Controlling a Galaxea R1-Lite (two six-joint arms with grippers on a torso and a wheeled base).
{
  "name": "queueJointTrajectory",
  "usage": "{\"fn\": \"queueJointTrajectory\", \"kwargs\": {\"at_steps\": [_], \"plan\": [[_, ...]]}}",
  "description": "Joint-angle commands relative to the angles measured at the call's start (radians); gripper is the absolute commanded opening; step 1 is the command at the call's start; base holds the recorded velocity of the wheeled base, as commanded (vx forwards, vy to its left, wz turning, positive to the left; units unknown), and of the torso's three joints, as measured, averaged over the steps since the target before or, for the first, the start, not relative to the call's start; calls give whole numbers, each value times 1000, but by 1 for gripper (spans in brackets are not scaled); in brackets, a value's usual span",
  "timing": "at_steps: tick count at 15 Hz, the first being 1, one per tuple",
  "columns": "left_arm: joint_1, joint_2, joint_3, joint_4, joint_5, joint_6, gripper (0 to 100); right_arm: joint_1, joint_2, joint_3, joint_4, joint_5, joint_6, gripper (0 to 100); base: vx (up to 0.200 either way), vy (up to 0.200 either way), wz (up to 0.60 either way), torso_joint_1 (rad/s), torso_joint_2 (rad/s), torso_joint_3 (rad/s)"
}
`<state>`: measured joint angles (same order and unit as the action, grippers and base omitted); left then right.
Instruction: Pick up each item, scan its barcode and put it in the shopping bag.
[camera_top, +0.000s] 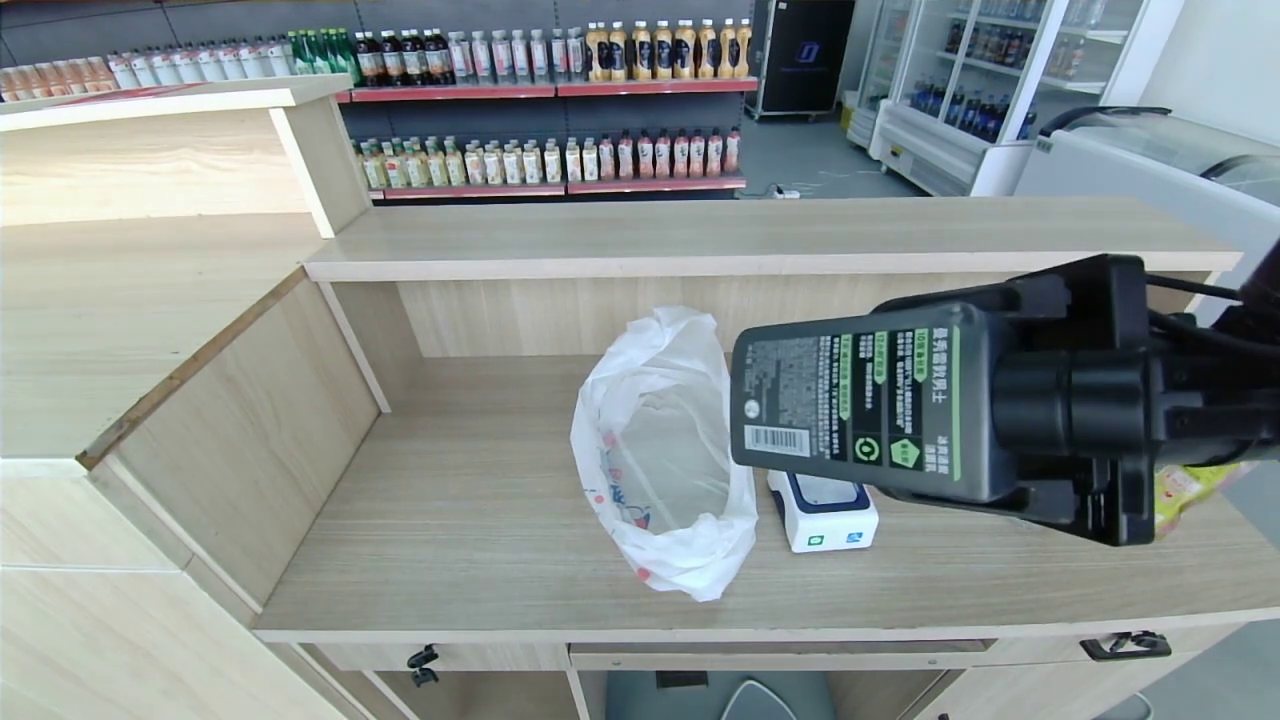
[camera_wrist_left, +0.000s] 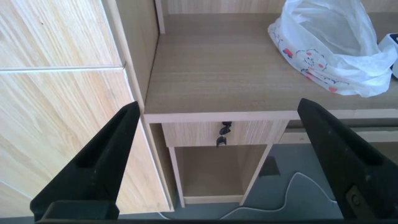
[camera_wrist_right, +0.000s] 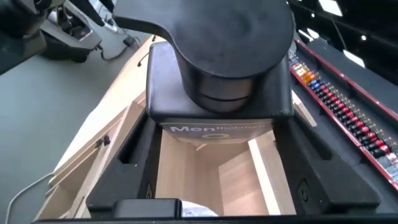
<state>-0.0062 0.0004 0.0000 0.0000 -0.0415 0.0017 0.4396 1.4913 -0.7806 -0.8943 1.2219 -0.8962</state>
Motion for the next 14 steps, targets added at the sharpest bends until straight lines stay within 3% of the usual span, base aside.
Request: {"fn": "queueJointTrajectory", "kwargs": {"at_steps": [1, 6, 14], "plan": [[0, 1, 0, 0, 0, 0, 100, 76, 60, -51, -11, -21, 0, 0, 0, 0, 0, 0, 0, 0], [0, 1, 0, 0, 0, 0, 100, 156, 179, -177, -29, -41, -1, 0, 0, 0, 0, 0, 0, 0], [0, 1, 0, 0, 0, 0, 100, 269, 277, -189, -94, -128, -3, 0, 0, 0, 0, 0, 0, 0]]}}
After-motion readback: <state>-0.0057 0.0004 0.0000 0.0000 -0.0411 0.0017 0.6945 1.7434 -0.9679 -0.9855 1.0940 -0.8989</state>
